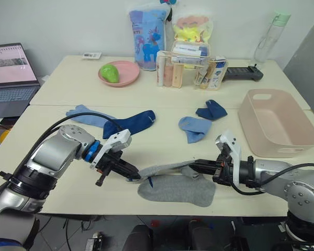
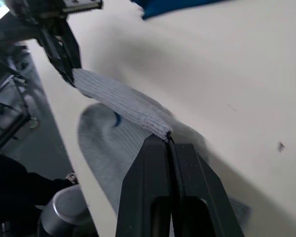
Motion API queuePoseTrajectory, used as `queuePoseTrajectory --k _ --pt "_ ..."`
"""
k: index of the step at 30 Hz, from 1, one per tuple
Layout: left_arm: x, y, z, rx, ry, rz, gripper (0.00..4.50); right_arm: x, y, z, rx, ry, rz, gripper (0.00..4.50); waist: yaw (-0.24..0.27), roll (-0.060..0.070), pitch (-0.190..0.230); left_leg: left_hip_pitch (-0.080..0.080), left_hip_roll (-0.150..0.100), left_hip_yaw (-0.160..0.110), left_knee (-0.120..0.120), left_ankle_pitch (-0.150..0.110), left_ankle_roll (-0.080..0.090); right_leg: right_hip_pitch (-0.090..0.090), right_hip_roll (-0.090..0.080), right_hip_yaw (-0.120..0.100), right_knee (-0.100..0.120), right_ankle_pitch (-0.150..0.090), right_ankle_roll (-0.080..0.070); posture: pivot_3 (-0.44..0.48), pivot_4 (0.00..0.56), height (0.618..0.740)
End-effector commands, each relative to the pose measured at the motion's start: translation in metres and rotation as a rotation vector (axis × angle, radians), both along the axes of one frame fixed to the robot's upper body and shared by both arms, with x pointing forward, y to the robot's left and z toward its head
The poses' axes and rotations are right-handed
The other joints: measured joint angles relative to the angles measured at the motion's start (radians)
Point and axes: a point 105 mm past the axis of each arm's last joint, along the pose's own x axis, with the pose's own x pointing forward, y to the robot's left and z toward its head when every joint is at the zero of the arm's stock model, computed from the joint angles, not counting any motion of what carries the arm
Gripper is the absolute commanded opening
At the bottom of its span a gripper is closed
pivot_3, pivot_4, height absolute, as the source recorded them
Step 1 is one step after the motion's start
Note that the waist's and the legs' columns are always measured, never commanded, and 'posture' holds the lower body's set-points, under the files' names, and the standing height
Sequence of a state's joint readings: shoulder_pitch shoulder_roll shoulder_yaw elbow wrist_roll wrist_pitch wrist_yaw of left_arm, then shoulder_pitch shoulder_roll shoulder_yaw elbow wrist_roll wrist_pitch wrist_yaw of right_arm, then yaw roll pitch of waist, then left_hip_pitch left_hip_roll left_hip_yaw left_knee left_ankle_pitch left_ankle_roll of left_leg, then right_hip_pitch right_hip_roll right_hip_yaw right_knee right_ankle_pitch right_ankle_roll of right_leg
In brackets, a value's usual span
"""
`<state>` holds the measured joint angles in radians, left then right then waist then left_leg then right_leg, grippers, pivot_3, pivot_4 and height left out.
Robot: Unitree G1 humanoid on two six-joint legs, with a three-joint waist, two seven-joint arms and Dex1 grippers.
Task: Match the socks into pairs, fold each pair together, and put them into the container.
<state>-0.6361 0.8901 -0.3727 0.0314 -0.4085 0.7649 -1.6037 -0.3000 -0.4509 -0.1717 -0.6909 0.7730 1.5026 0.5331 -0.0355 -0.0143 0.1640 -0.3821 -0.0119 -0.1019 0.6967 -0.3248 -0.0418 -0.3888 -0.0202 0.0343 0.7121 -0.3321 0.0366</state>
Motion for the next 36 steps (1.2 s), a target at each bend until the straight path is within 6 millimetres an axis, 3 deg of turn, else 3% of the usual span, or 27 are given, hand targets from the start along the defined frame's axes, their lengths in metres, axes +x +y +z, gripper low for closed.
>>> queuePoseTrajectory --k 1,5,12,19,20,23,29,33,34,36 --pt "0.014 -0.002 -0.005 0.022 0.016 0.033 0.00 0.012 -0.003 0.000 -0.021 -0.010 -0.069 0.04 0.000 0.000 0.000 0.000 0.000 0.000 0.000 0.000 0.000 0.000 0.000 0.000 0.000 0.000 0.000 0.000 0.150 0.703" --pt "0.046 -0.009 -0.020 0.049 0.018 0.112 0.00 0.036 -0.007 -0.007 -0.057 -0.016 -0.183 0.04 0.000 0.000 0.000 0.000 0.000 0.001 0.000 0.000 0.000 -0.001 0.000 0.001 0.001 0.000 0.000 0.000 0.150 0.703" --pt "0.086 -0.023 -0.021 0.050 -0.113 0.162 0.00 0.061 -0.005 -0.004 -0.093 -0.082 -0.212 0.04 -0.004 0.000 0.000 -0.003 0.000 0.004 0.000 0.000 -0.001 -0.006 -0.001 0.001 0.002 0.000 0.000 0.000 0.150 0.703" --pt "0.099 -0.020 -0.017 0.037 -0.154 0.199 0.00 0.079 -0.009 0.004 -0.213 -0.262 -0.170 0.04 -0.015 0.000 0.000 -0.004 0.000 0.005 0.000 0.000 0.000 -0.009 -0.001 0.003 0.003 0.000 0.000 0.000 0.150 0.703" --pt "0.100 -0.018 -0.014 0.035 -0.173 0.198 0.00 0.081 -0.011 0.008 -0.244 -0.314 -0.154 0.24 -0.016 0.000 0.000 -0.006 0.000 0.005 0.001 0.000 -0.001 -0.010 -0.001 0.002 0.003 0.000 0.000 0.000 0.150 0.703" --pt "0.111 -0.019 -0.002 -0.002 -0.278 0.229 0.65 0.080 -0.012 0.017 -0.292 -0.421 -0.097 1.05 -0.017 -0.001 -0.001 -0.013 0.000 0.005 0.003 0.002 -0.003 -0.017 -0.001 0.002 0.006 0.000 0.000 0.000 0.150 0.703" --pt "0.118 -0.004 0.040 -0.157 -0.314 0.357 2.52 0.064 -0.020 0.034 -0.283 -0.519 -0.077 3.19 -0.019 -0.001 -0.001 -0.016 0.001 0.003 0.003 0.003 -0.004 -0.019 -0.002 0.002 0.005 0.000 0.000 0.000 0.150 0.703" --pt "0.113 0.007 0.042 -0.241 -0.270 0.486 3.80 0.058 -0.026 0.030 -0.154 -0.433 -0.215 4.50 -0.020 -0.001 -0.001 -0.017 0.001 0.002 0.003 0.003 -0.005 -0.019 -0.002 0.003 0.005 0.000 0.000 0.000 0.150 0.703" --pt "0.111 0.011 0.037 -0.276 -0.235 0.554 4.06 0.056 -0.025 0.025 -0.094 -0.387 -0.261 4.50 -0.020 -0.001 -0.003 -0.016 0.001 0.002 0.003 0.003 -0.005 -0.018 -0.002 0.003 0.005 0.000 0.000 0.000 0.150 0.703" --pt "0.104 0.014 0.028 -0.300 -0.189 0.624 4.06 0.051 -0.024 0.018 -0.033 -0.322 -0.309 4.50 -0.022 0.001 -0.004 -0.015 0.002 0.001 0.003 0.003 -0.005 -0.017 -0.002 0.003 0.006 0.000 0.000 0.000 0.150 0.703"
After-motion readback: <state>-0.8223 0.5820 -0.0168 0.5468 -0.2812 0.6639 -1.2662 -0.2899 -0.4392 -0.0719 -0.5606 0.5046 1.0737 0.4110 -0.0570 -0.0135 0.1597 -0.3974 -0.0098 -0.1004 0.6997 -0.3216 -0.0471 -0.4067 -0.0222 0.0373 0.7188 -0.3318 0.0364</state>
